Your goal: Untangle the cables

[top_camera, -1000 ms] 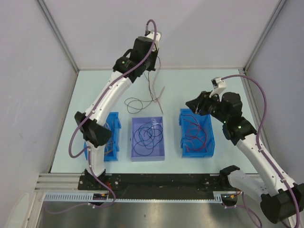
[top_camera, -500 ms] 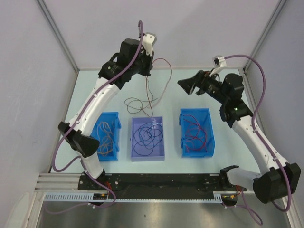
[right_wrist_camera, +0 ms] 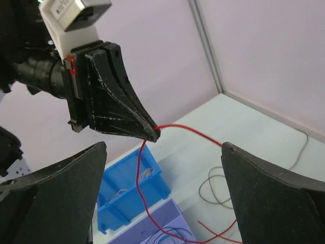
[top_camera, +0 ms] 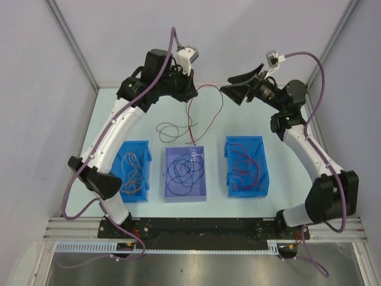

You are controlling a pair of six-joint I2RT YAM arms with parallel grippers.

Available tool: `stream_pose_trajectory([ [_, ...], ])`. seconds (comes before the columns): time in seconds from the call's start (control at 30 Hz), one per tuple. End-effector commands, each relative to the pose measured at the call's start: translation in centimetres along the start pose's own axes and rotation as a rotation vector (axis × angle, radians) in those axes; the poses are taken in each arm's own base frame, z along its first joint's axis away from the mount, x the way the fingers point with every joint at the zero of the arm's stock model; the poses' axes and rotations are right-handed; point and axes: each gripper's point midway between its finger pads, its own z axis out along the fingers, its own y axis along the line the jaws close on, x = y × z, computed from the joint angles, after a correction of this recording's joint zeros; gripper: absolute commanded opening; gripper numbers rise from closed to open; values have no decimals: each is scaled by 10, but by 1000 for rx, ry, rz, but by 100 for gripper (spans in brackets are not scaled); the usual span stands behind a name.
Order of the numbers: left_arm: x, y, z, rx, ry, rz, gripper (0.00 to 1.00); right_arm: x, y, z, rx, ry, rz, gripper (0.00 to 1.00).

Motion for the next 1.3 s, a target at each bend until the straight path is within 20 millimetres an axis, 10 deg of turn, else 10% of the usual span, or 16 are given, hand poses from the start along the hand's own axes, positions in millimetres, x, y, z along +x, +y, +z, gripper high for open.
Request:
stream_pose_trajectory([
  [0.0,-18,-20,-30,113,-54,-41,0,-27,26,-2,-265,-43,-73,100],
  [0.57,-23,-12,-18,153,-52,-148,0,38,47,36,-525,116,70,100],
  [0.8,-33,-12,-11,161,-91,-217,0,80,48,54,-362,218,28,100],
  [1.27,-46,-5,-15,90,-214,-396,0,88,35,83,4,173,-144,100],
])
